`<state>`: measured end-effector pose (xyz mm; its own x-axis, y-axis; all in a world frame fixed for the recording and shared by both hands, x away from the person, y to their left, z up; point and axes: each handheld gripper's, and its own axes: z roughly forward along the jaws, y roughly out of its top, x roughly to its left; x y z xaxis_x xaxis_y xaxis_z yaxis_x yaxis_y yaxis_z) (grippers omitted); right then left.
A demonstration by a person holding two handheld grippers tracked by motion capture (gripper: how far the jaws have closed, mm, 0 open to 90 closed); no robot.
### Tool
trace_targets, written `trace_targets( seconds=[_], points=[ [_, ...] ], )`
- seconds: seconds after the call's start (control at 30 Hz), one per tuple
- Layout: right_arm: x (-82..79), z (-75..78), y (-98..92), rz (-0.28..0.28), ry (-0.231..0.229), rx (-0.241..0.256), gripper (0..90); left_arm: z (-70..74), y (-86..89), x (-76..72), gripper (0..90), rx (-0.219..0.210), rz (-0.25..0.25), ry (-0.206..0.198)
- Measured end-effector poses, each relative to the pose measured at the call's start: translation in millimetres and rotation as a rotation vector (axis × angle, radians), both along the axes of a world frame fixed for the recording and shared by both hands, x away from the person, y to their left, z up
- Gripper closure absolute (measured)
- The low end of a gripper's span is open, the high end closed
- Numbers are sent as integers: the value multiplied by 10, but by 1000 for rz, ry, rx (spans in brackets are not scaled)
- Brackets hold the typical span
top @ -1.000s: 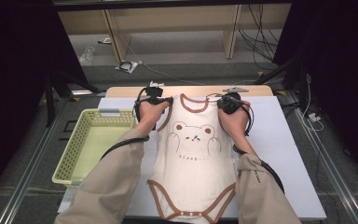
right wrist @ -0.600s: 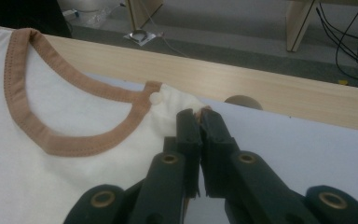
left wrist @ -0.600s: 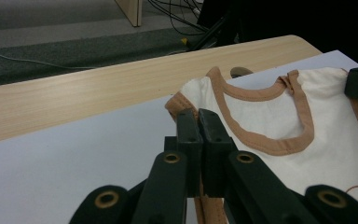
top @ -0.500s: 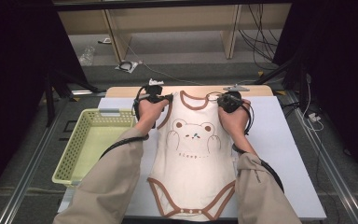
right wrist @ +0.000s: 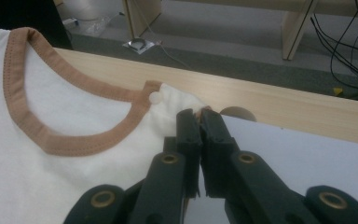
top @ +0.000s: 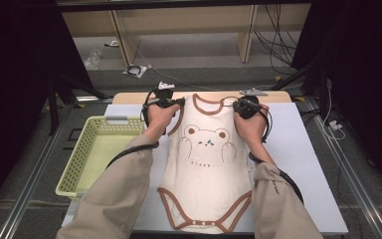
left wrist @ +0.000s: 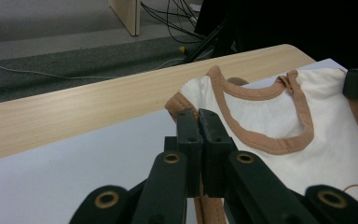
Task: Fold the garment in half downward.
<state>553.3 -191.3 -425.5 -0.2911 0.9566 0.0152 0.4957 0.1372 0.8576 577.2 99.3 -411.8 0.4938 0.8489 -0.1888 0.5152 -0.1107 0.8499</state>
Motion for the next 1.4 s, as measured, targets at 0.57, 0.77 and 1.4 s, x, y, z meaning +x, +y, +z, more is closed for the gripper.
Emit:
trace_targets(
  seconds=[0.57, 0.77, 1.4],
  points=[
    [-4, 78, 3, -7, -23, 3, 875, 79, 2, 4, 876, 7, -4, -27],
    [1, 98, 11, -4, -29, 3, 875, 104, 9, 8, 876, 8, -7, -31],
    [-1, 168, 16, -9, -55, 8, 875, 183, 14, 18, 876, -3, -1, -46]
  ],
)
